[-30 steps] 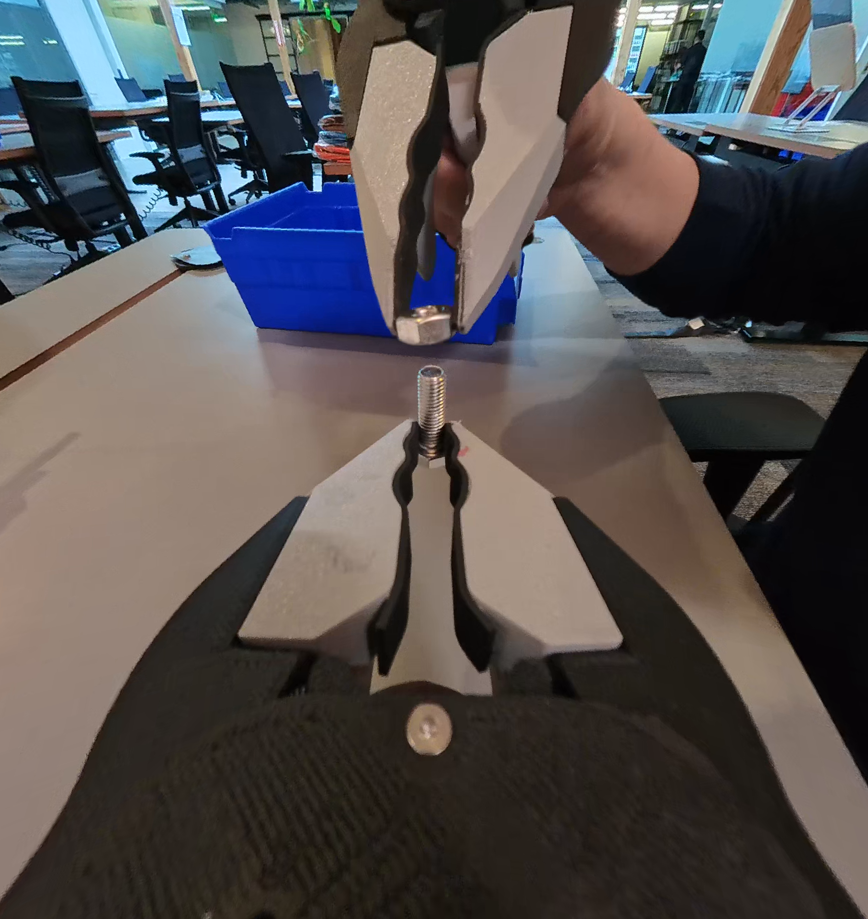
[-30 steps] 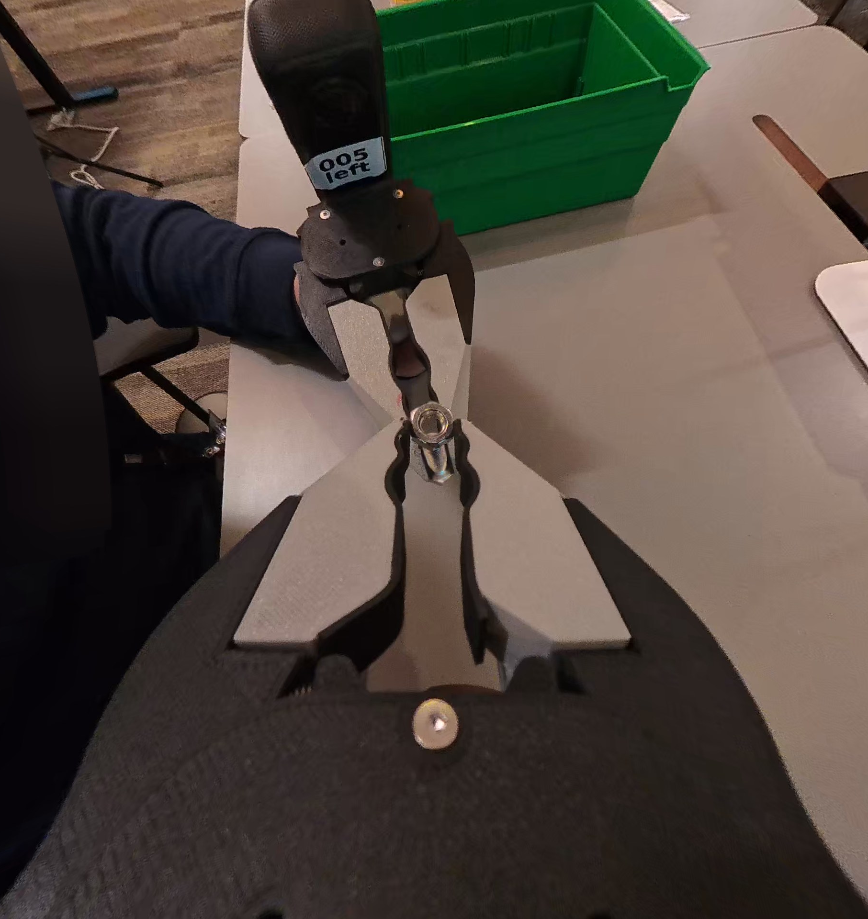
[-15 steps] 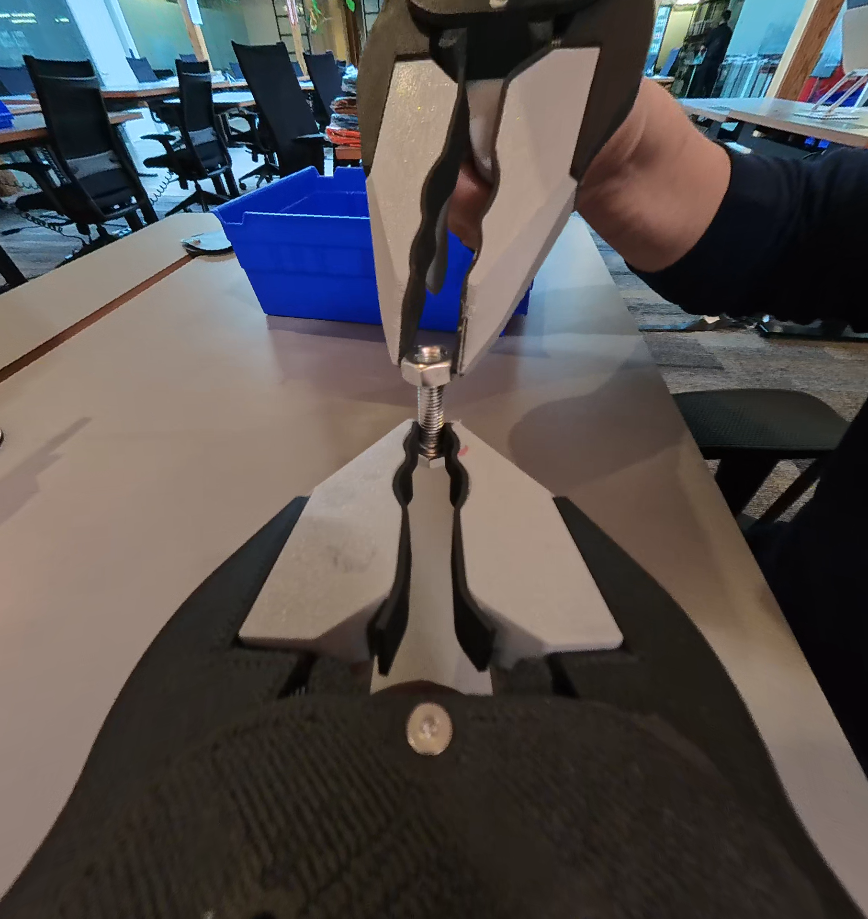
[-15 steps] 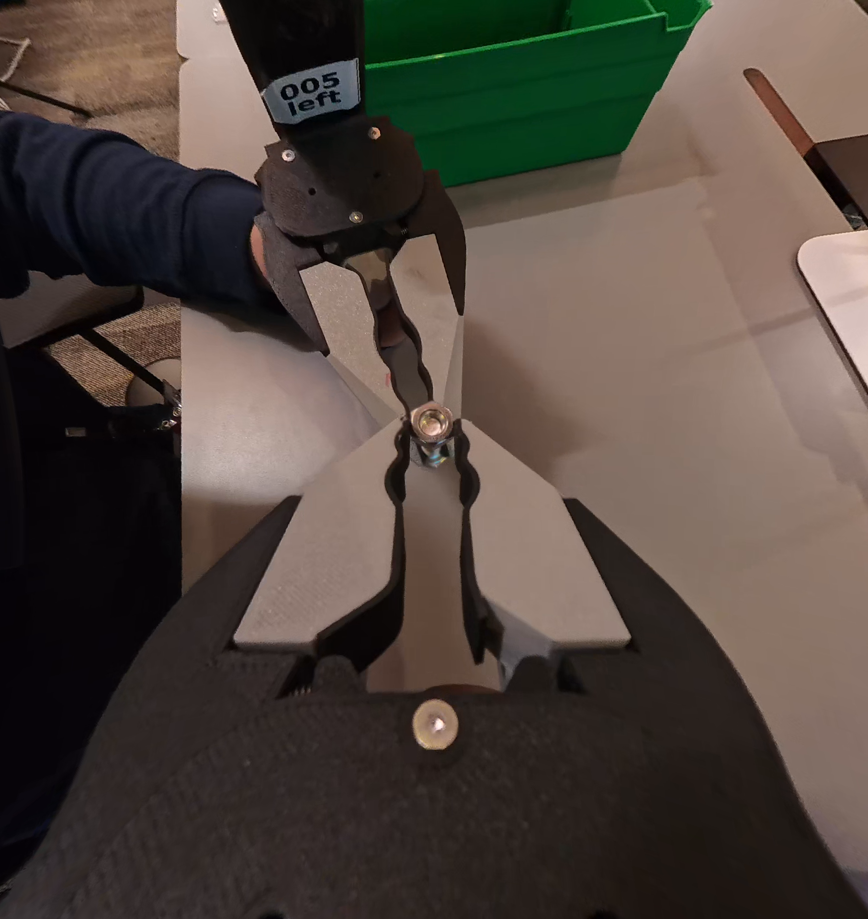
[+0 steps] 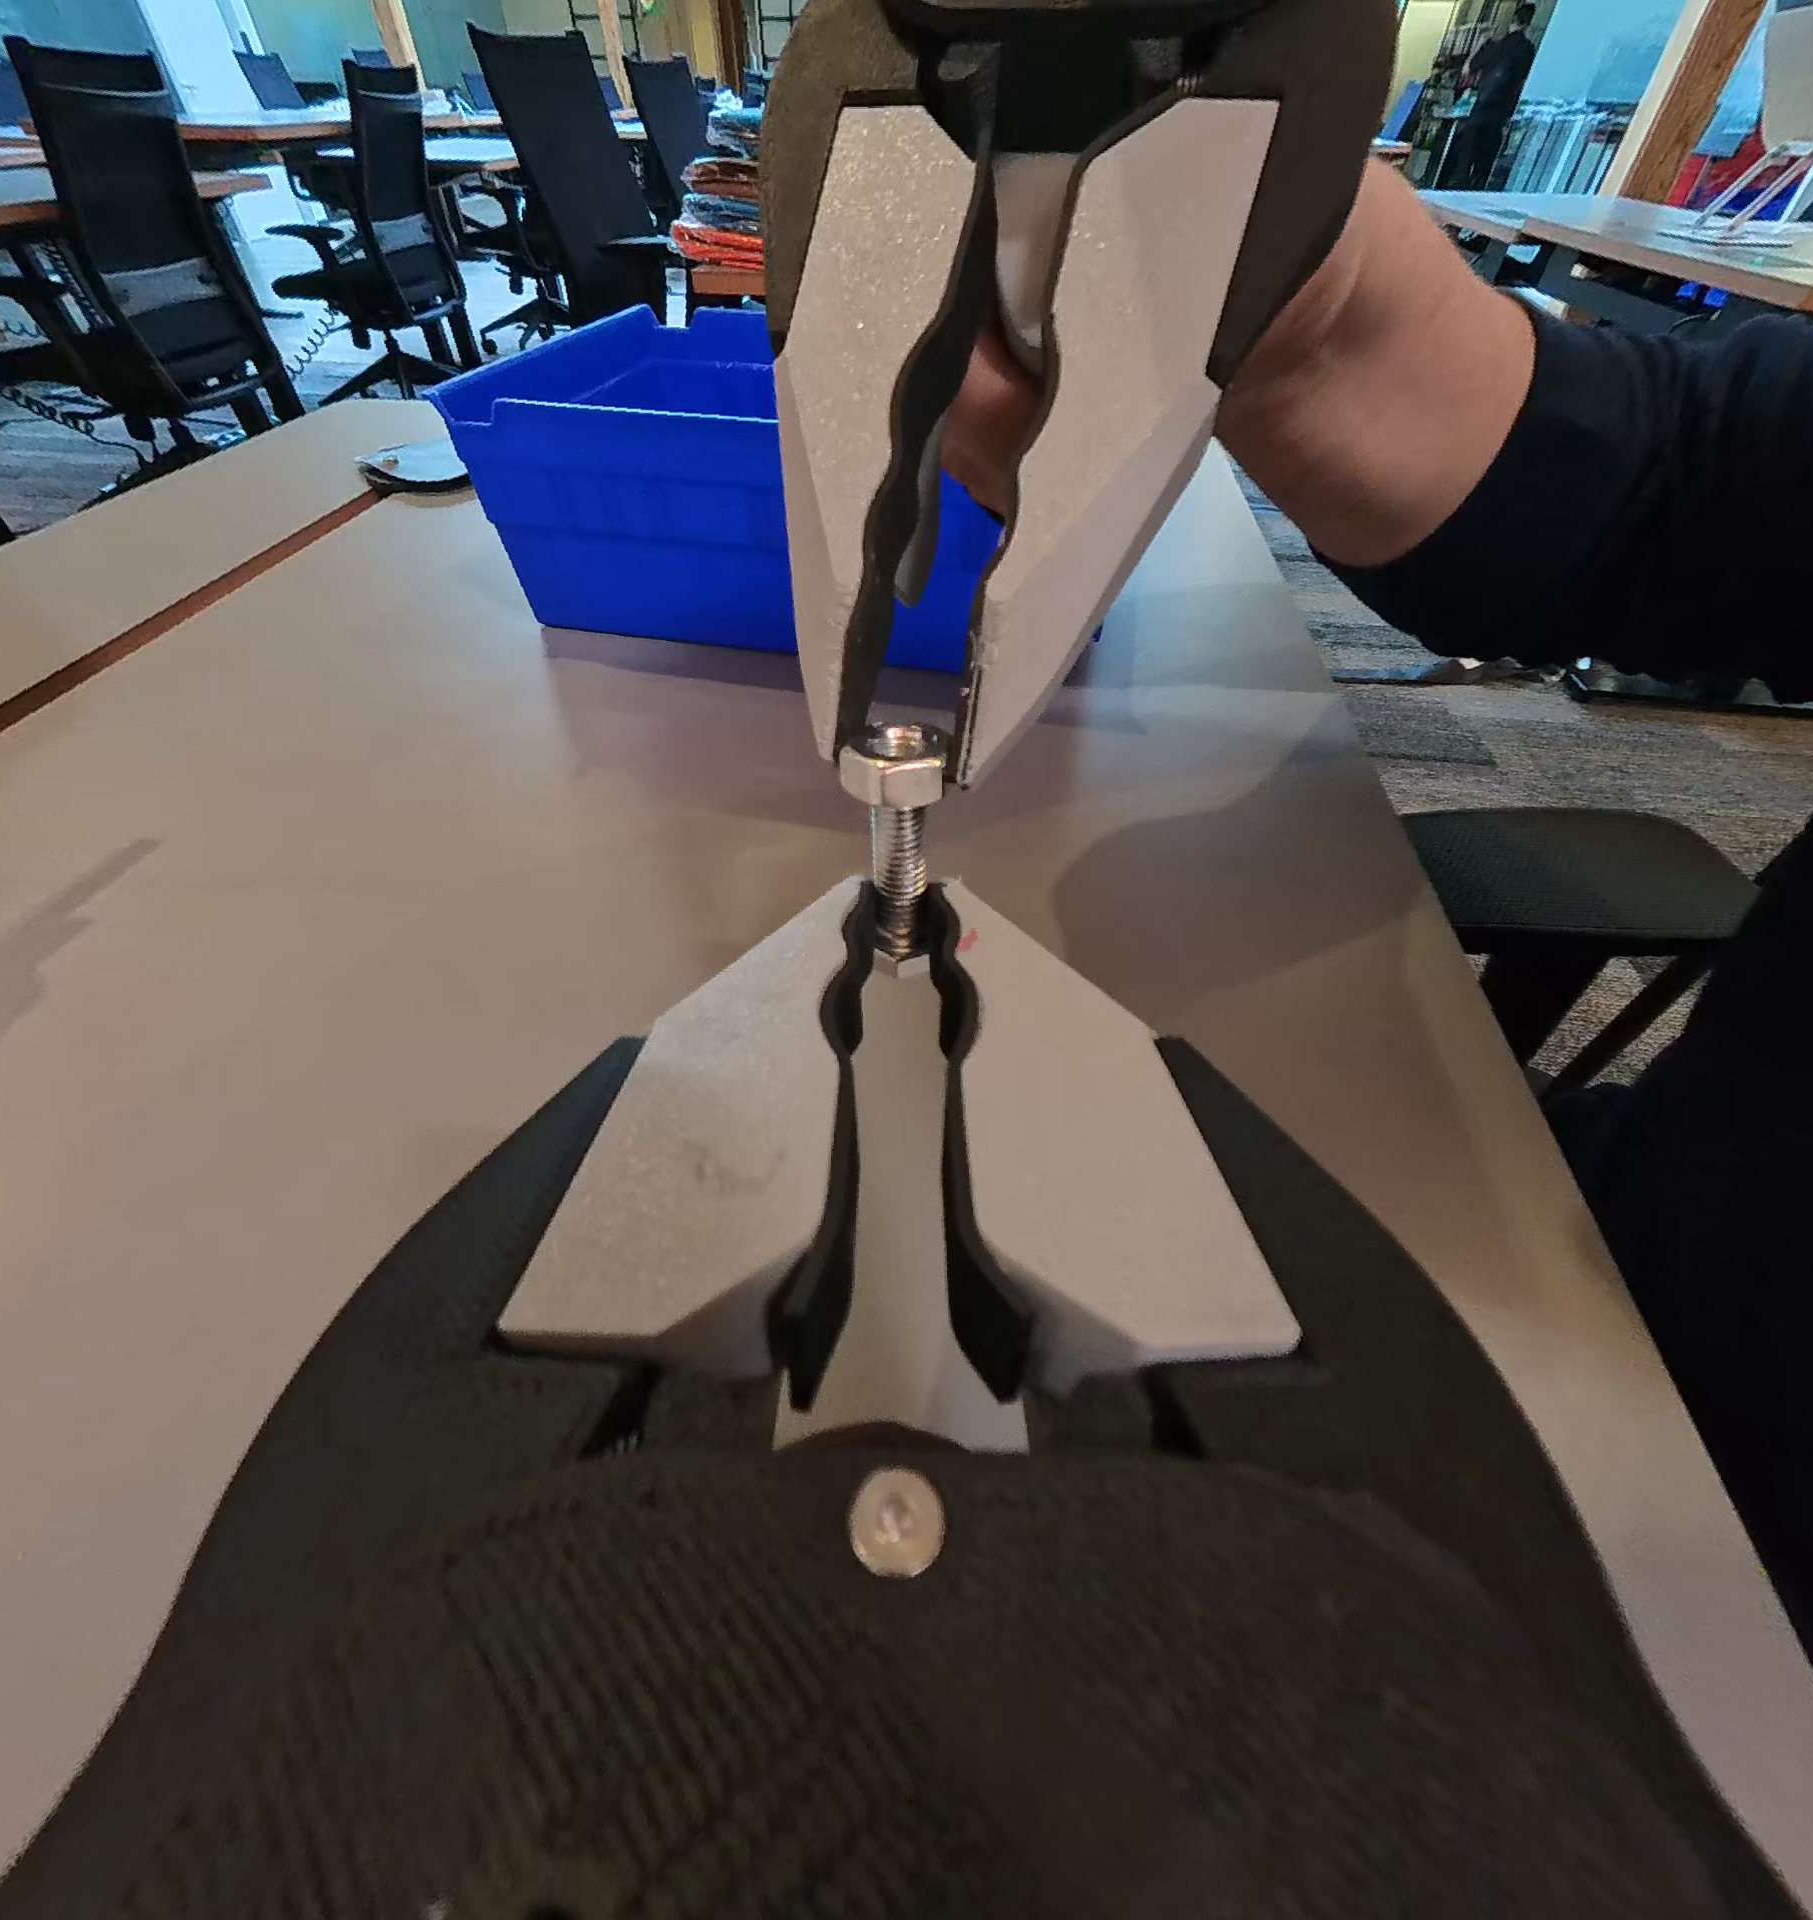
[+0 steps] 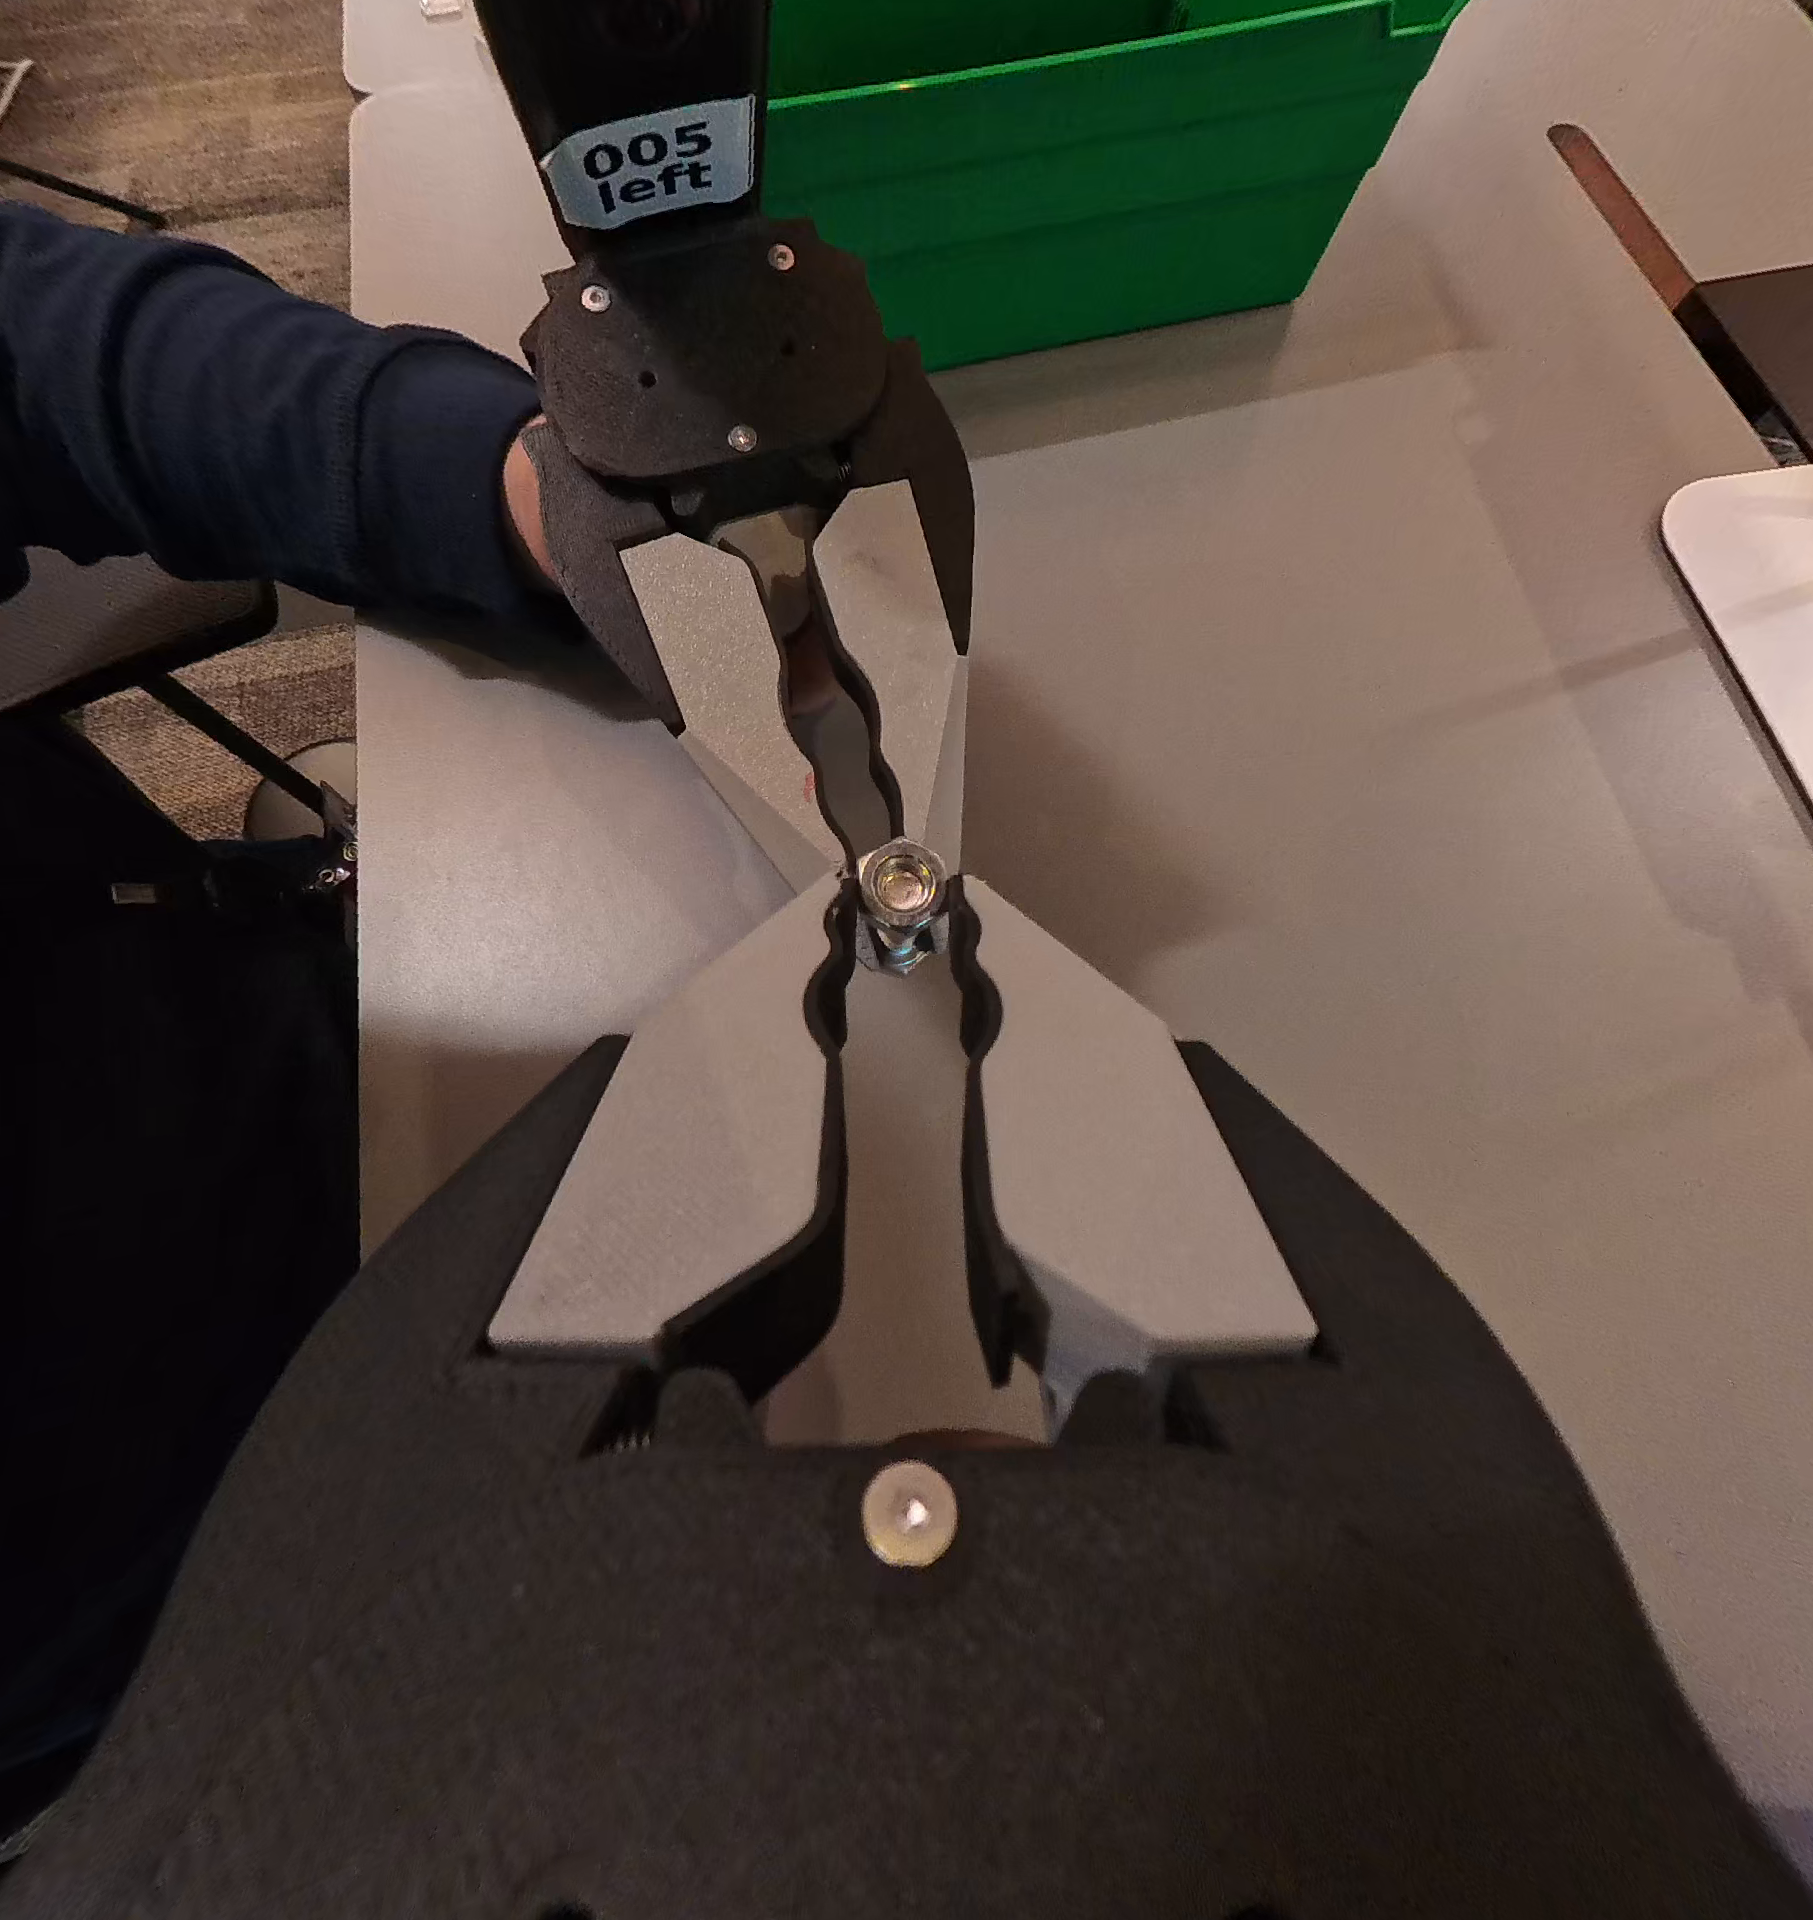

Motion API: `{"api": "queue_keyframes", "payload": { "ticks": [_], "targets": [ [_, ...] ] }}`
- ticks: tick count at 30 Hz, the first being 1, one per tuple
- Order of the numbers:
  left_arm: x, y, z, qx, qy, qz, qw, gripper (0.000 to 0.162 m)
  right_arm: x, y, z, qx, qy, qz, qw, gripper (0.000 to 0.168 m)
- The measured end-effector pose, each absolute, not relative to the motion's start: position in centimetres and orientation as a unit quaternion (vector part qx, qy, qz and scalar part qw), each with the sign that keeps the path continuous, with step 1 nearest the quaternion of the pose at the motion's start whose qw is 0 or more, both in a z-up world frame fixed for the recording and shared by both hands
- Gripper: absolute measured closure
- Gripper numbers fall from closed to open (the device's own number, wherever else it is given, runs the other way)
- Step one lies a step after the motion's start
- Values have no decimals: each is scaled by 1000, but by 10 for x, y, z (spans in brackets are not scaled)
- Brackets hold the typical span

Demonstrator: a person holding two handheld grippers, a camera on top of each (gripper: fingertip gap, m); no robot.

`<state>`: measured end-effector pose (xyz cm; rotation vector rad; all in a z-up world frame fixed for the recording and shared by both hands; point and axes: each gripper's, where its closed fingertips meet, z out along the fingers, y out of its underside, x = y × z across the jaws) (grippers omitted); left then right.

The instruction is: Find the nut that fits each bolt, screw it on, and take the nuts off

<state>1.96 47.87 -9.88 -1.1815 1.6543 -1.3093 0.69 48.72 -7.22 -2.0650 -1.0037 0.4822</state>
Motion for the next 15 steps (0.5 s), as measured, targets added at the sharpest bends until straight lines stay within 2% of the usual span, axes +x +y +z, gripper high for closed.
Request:
{"api": "queue_keyframes", "payload": {
  "ticks": [15],
  "targets": [
    [20,478,-101,-457,644,-502,352,155,7,486,-74,-815,-389,196,382,154]
  ]
}}
